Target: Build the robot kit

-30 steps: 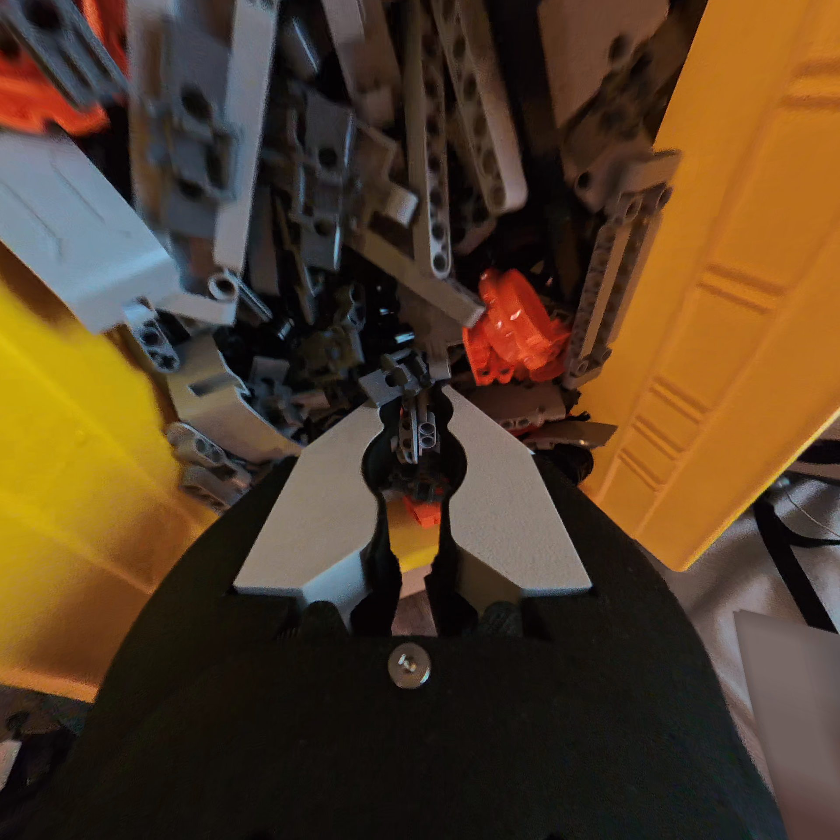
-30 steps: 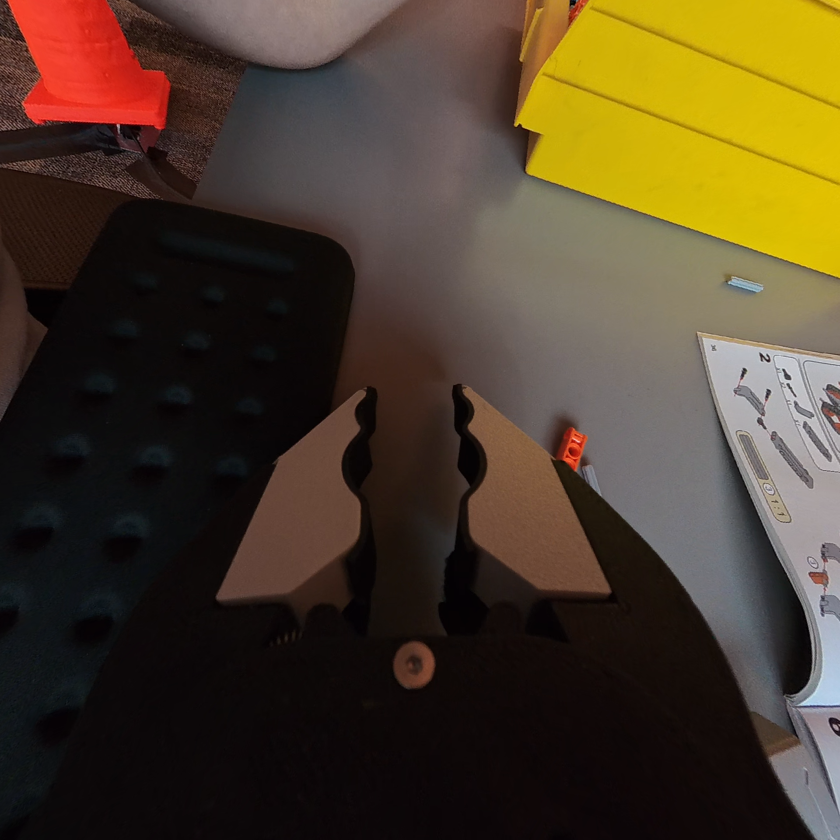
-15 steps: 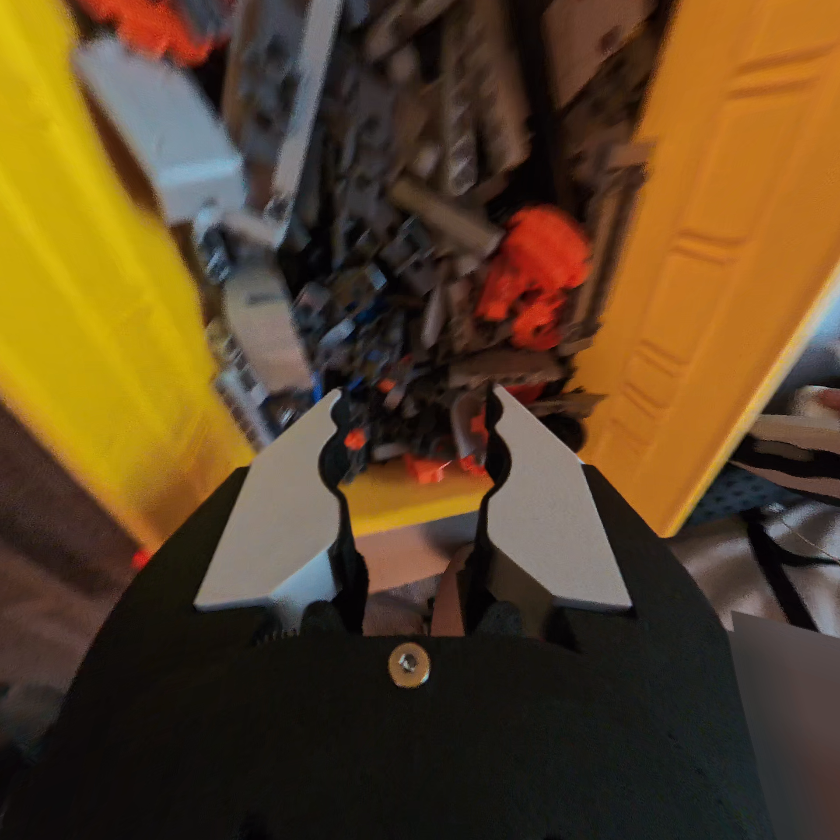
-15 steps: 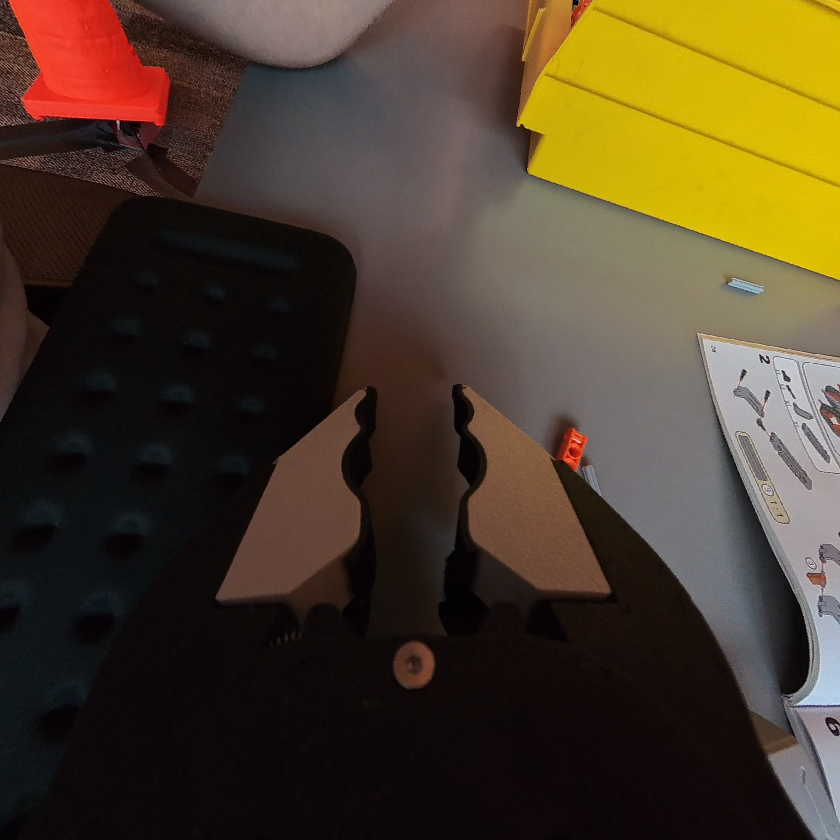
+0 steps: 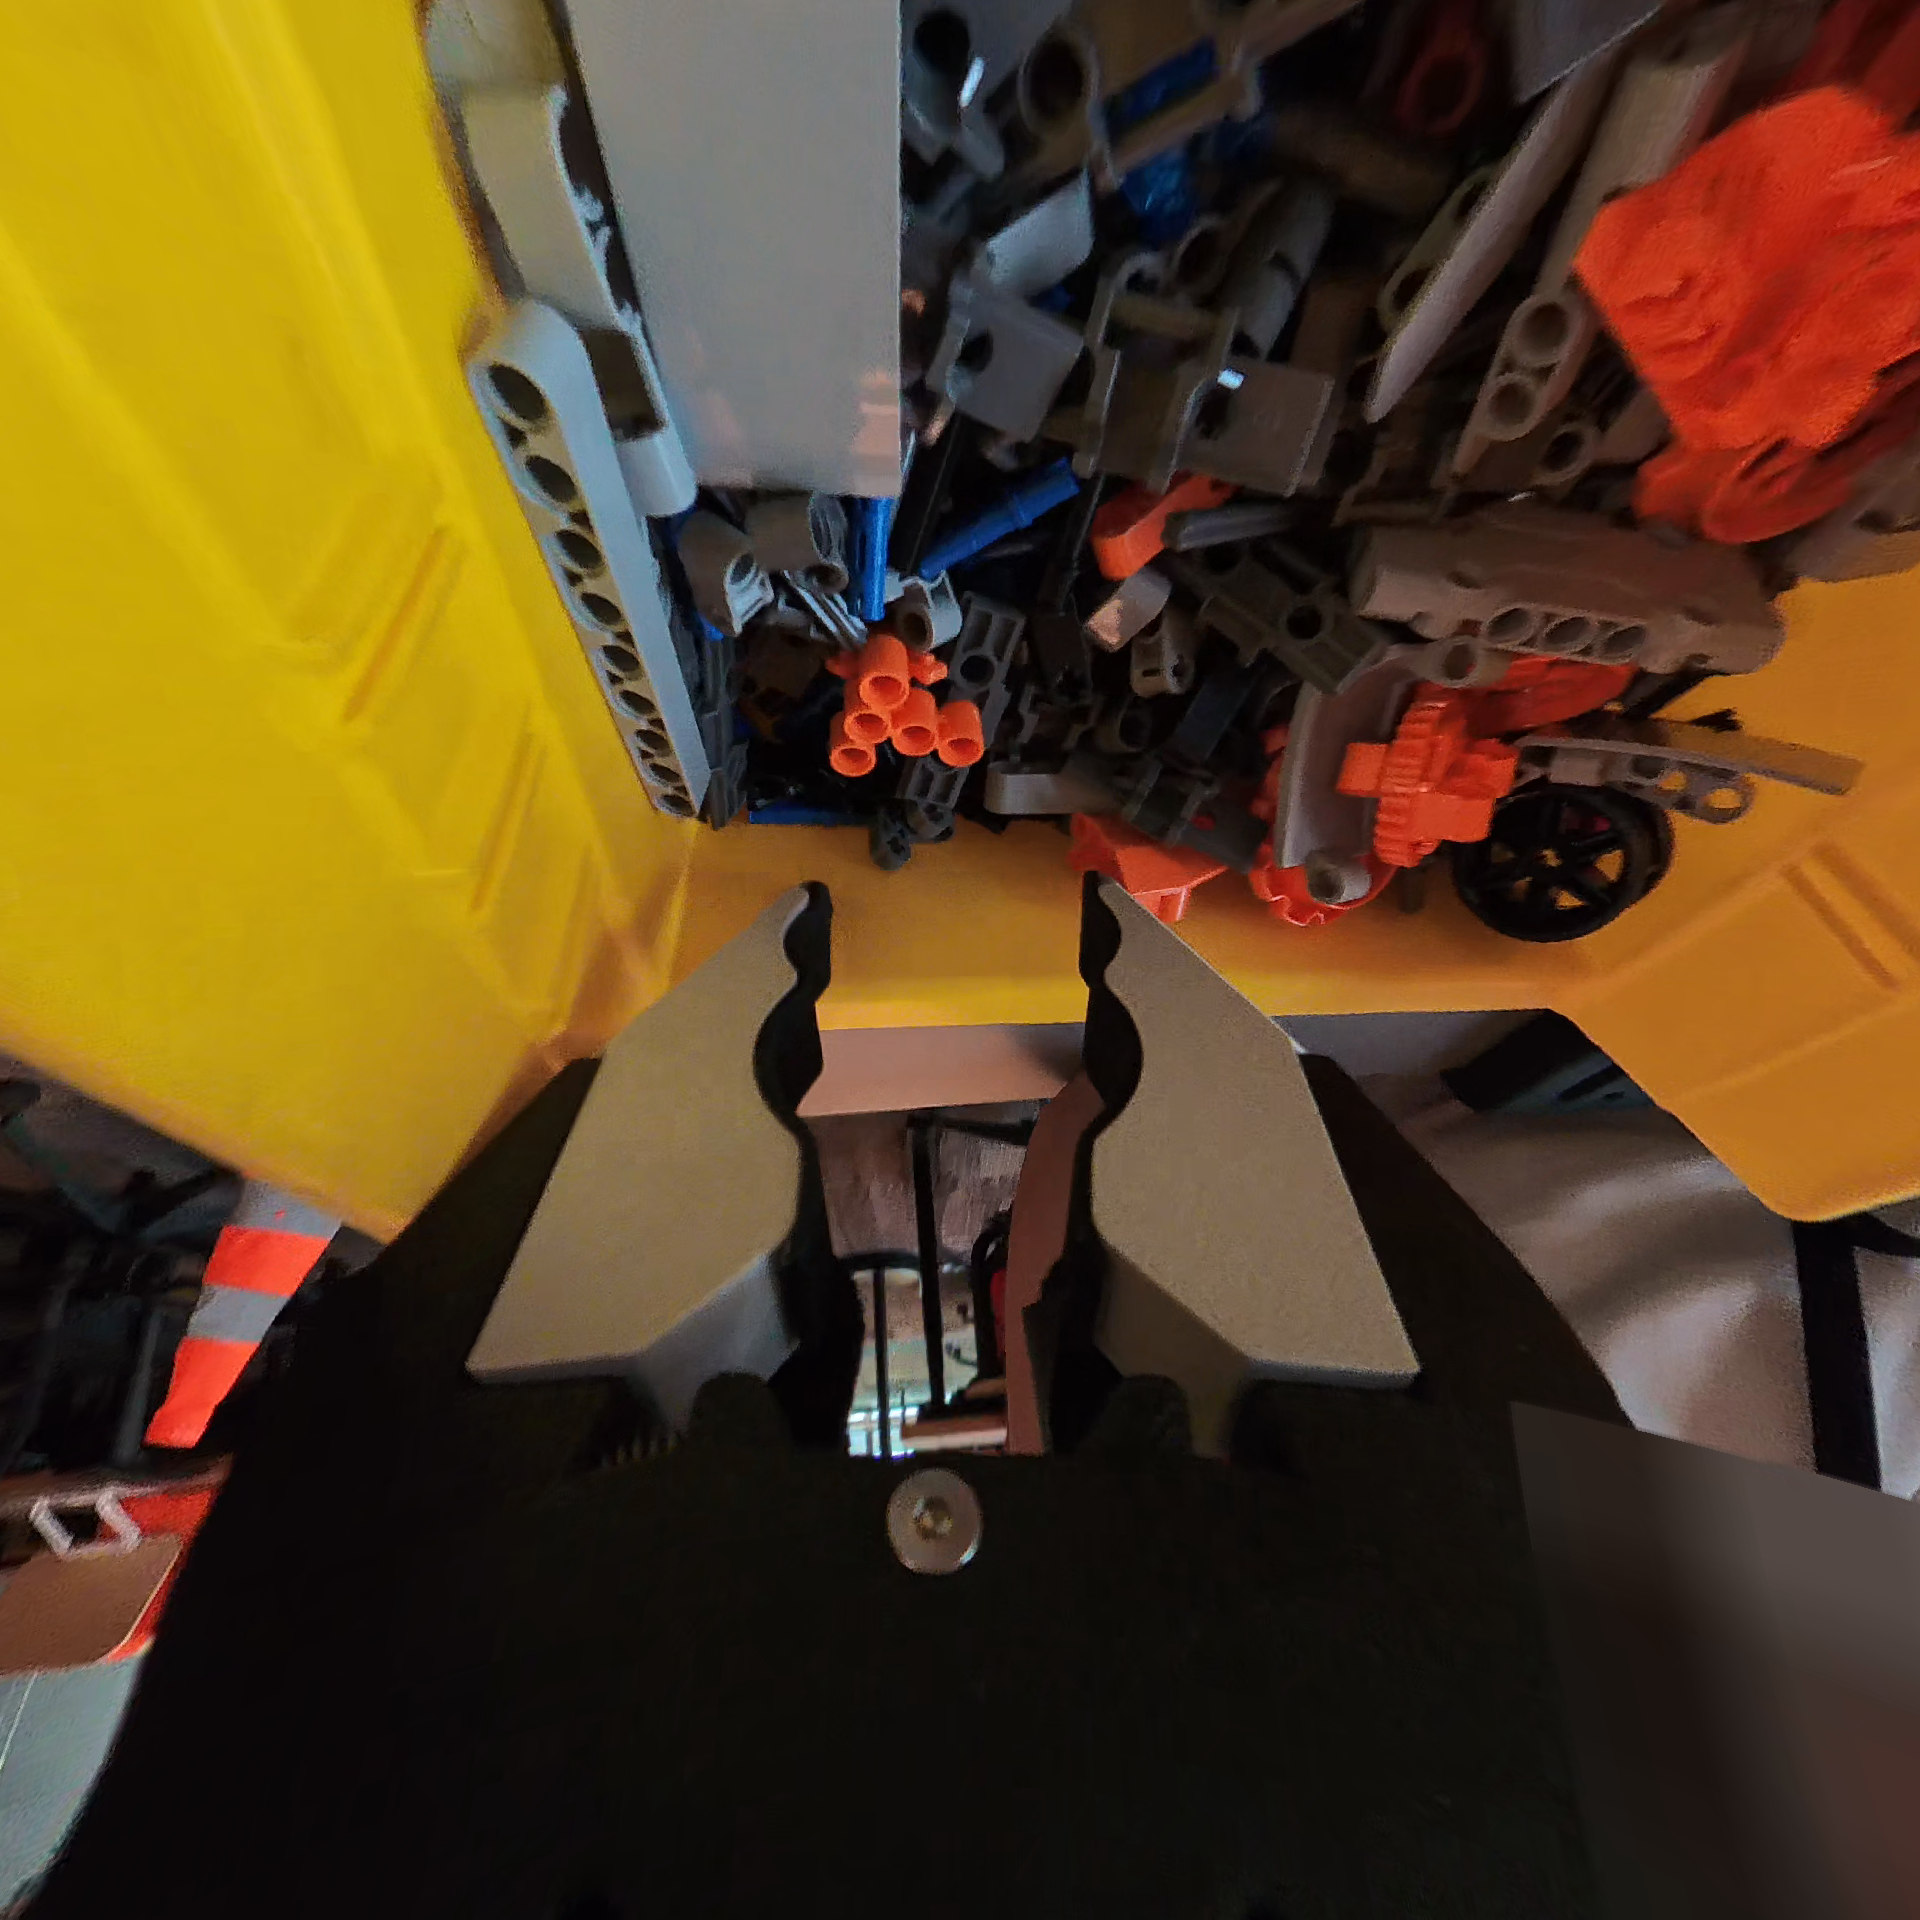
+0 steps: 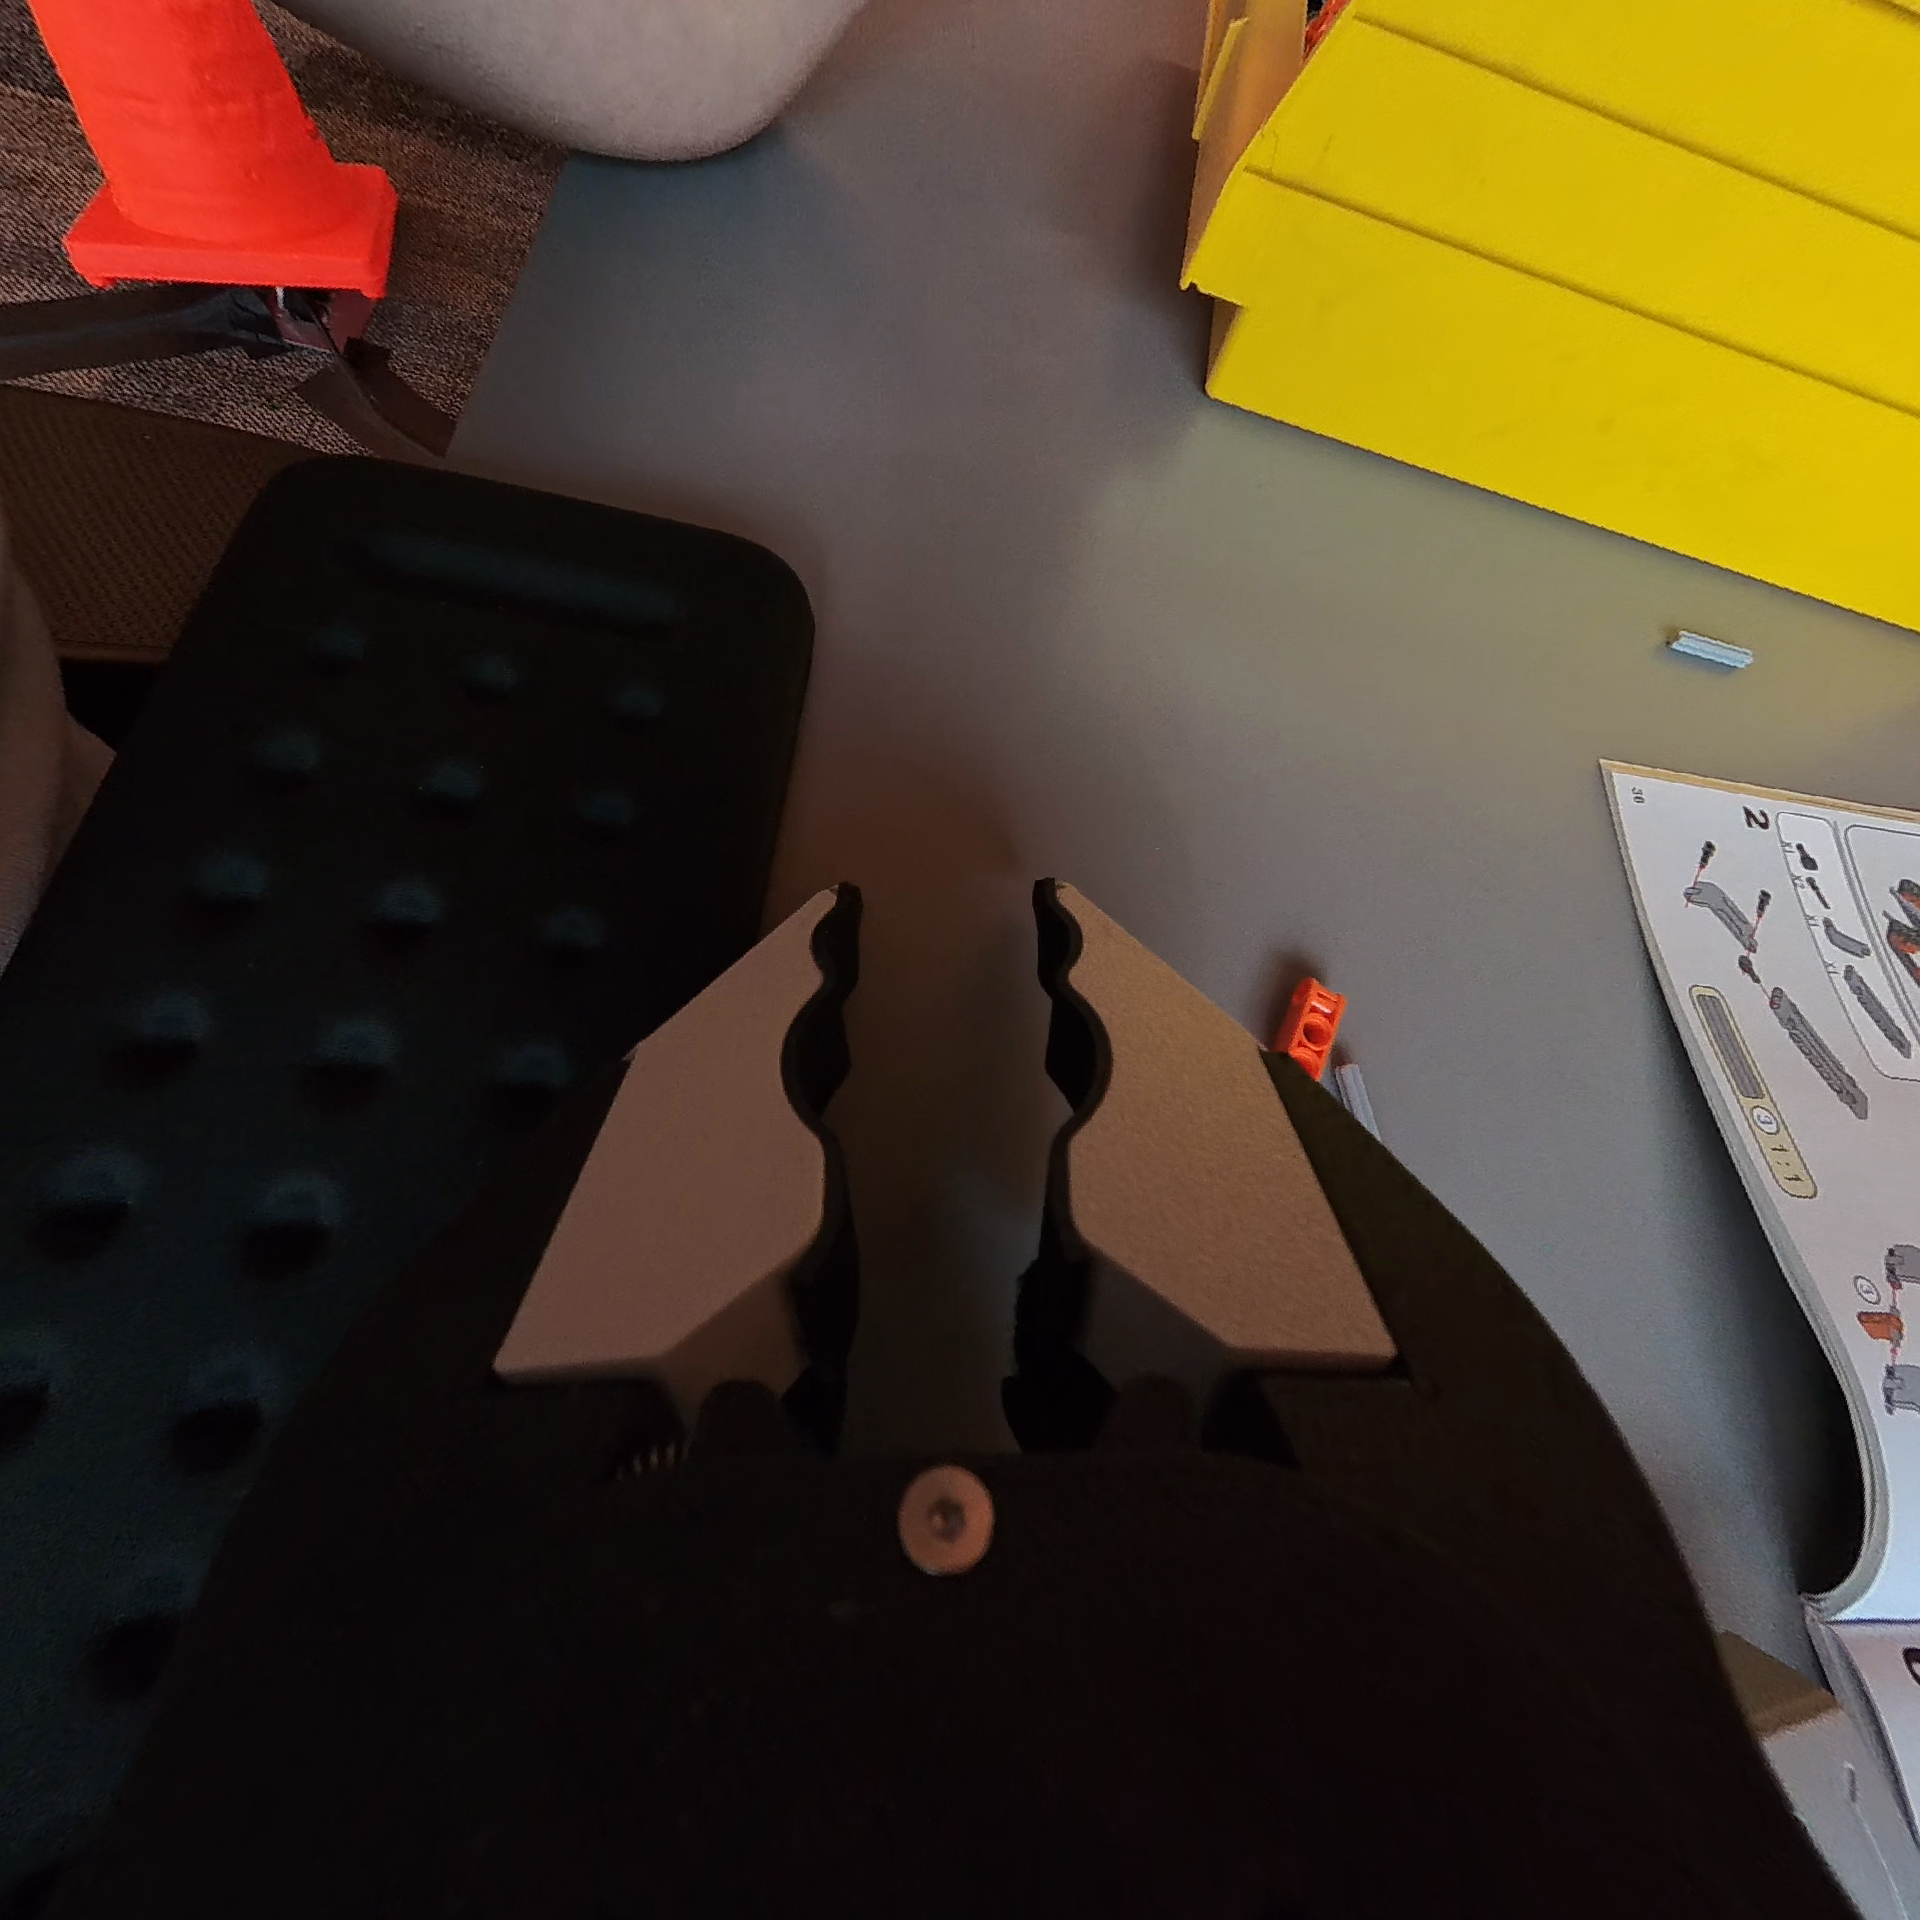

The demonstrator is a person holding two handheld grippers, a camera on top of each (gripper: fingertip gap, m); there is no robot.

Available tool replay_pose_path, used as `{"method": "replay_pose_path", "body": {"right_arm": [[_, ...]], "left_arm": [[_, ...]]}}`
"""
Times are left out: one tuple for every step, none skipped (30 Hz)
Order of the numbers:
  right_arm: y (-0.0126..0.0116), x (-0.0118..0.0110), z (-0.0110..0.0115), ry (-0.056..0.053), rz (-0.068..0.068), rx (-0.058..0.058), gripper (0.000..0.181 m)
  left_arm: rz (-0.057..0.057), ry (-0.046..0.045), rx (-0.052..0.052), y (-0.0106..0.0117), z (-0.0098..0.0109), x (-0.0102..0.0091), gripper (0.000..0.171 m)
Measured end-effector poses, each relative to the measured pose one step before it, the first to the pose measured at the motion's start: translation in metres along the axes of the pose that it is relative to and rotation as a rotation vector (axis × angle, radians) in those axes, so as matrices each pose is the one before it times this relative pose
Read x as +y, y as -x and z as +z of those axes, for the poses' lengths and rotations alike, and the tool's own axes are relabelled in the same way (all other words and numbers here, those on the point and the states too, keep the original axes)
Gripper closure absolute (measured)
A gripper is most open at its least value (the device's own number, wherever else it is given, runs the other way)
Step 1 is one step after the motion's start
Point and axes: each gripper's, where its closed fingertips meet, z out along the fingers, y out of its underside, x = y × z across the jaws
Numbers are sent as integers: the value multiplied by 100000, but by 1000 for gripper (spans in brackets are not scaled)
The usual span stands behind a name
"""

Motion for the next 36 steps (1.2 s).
{"method": "replay_pose_path", "body": {"right_arm": [[-4,4,-4,39,-118,40,147],[8,-5,-1,-9,-69,46,147],[-3,5,-3,38,-54,-2,147],[3,-3,-9,37,-1,-37,147],[5,-3,2,-23,50,-13,147],[-2,5,-3,36,-42,-7,147],[5,3,-3,35,-71,-1,147],[-5,-4,2,-26,-9,32,147],[8,1,-2,16,-52,-12,147],[-4,5,-1,25,19,-29,147],[3,2,-1,16,17,-11,147],[2,-5,-9,30,-66,7,147],[-4,4,-2,27,-27,12,147],[9,0,-2,13,-5,4,147],[7,2,-3,24,-55,-6,147],[-2,-7,8,-7,-43,-11,147],[20,-4,0,-20,18,-62,148],[3,-8,9,-12,17,-15,148],[0,0,0,-1,-22,-11,147],[5,-4,2,-30,48,-12,147],[-2,0,2,-11,53,-30,147],[1,-1,17,-32,65,-33,148],[-7,2,-2,-56,105,-33,148],[7,0,0,-3,47,-26,148],[-1,-7,8,-6,0,4,148],[-1,-4,2,-29,3,7,148],[6,-4,2,-26,38,-23,148],[4,0,16,-19,69,-50,148],[2,1,0,4,21,-5,148],[3,-8,-8,10,-37,14,148],[4,-1,-1,1,-50,19,148],[-1,-1,1,-9,-18,-1,148],[4,2,-1,17,28,-13,148],[7,0,0,-1,27,-33,148],[2,-1,1,-10,22,-4,148],[4,0,-2,14,-46,16,148]], "left_arm": [[227,1717,-1168,55,196,61,125],[462,819,-1167,42,124,-98,125],[397,1315,-590,-31,157,-19,128],[484,1521,-556,-25,188,-30,130],[793,1602,-410,-46,210,-98,134],[1116,2282,85,-121,271,-73,139],[1402,2230,-656,-12,239,-103,145],[1595,1619,-203,-139,148,-147,154],[1445,844,-677,-87,31,-153,159],[1230,-176,-1783,56,-92,-184,159],[1216,-1190,-2190,124,-214,-191,165],[1351,-2144,-1712,94,-287,-260,166],[1241,-2894,-443,-36,-362,-345,166],[856,-3199,477,-109,-367,-397,166],[573,-3111,475,-62,-363,-393,166],[365,-2918,-28,46,-334,-402,166],[-4,-2309,-9,92,-255,-341,166],[-215,-1355,311,57,-159,-240,167],[62,-761,342,48,-75,-147,167],[503,-537,304,12,-43,-118,167],[747,-464,434,-31,-22,-105,167],[736,-583,363,-46,-38,-108,167],[595,-812,163,-38,-53,-143,168],[524,-991,486,-92,-81,-200,168],[552,-904,992,-163,-74,-183,168],[554,-823,643,-139,-71,-160,168],[463,-907,-133,-3,-72,-184,168],[319,-1000,-501,64,-85,-218,169],[-16,-843,-192,47,-86,-220,169],[-311,-743,75,28,-72,-192,169],[-339,-957,23,28,-95,-214,169],[-212,-1311,212,-15,-139,-263,169],[59,-1657,533,-74,-132,-319,169],[394,-1526,410,-62,-93,-344,169],[554,-1475,154,-18,-74,-398,170],[331,-1414,559,-46,-26,-423,170]]}}
